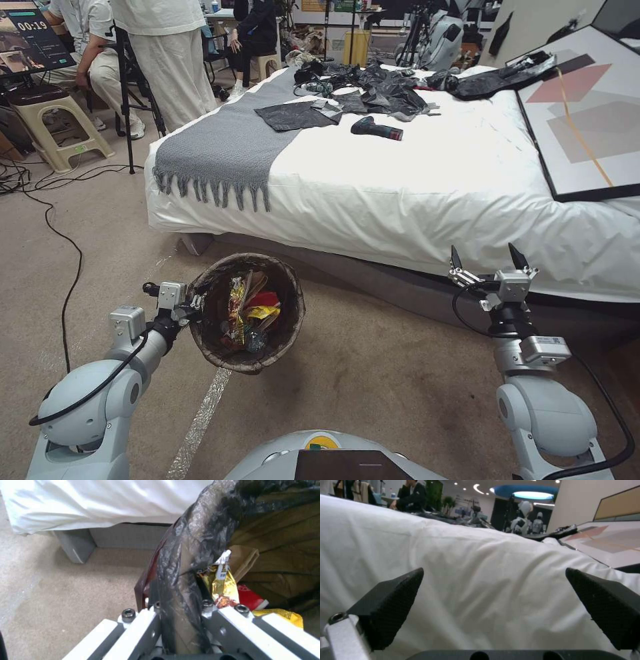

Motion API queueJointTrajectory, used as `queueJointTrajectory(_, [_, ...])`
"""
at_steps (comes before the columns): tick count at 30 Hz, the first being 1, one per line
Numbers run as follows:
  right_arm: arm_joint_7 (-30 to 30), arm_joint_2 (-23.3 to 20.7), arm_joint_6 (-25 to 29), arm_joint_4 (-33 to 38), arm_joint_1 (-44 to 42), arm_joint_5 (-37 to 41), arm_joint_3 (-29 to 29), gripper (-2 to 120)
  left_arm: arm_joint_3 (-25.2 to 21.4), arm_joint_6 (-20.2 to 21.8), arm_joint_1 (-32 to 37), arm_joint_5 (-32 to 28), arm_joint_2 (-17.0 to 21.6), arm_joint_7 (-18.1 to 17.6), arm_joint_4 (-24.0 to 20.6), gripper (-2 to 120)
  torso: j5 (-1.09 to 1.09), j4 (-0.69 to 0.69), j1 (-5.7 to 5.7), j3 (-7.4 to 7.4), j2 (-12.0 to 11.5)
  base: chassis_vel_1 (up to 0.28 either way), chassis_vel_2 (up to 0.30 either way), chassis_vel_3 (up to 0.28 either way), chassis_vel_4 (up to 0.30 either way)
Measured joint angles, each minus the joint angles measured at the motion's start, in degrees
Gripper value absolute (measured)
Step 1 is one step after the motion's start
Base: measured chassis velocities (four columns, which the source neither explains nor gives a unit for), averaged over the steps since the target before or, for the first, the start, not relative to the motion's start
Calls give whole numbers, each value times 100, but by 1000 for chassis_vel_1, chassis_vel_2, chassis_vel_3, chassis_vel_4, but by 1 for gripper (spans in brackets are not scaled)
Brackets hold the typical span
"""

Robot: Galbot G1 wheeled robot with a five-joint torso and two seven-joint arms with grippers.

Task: Pick up the trash bin, then pick up the garbage from the floor and place it into the trash bin.

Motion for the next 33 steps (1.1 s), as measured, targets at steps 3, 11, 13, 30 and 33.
queueJointTrajectory(3, [0, 14, 0, 0, -2, -2, -26, 100, 0, 0, -1, -1, -10, -3, 0, 0, 0, 1, 0, 0, 0, 0, 0, 0, 0])
queueJointTrajectory(11, [-1, 15, 4, -32, 19, -8, -46, 100, -4, 0, -21, -5, 2, 10, 17, 0, 0, 1, 0, 0, 0, 0, 0, 0, 0])
queueJointTrajectory(13, [-1, 18, 6, -37, 20, -15, -58, 100, -2, 0, -22, -5, -8, 14, 18, 0, 0, 0, 0, 0, 0, 0, 0, 0, 0])
queueJointTrajectory(30, [0, 50, 24, -71, 14, -89, -111, 100, -16, 0, -17, 2, -15, 26, 70, 0, 0, 0, 0, 0, 0, 2, 6, 2, 3])
queueJointTrajectory(33, [1, 47, 25, -86, 19, -94, -112, 100, -26, 0, -20, -3, -11, 28, 79, 0, 0, 0, 0, 0, 0, 11, 17, 10, 3])
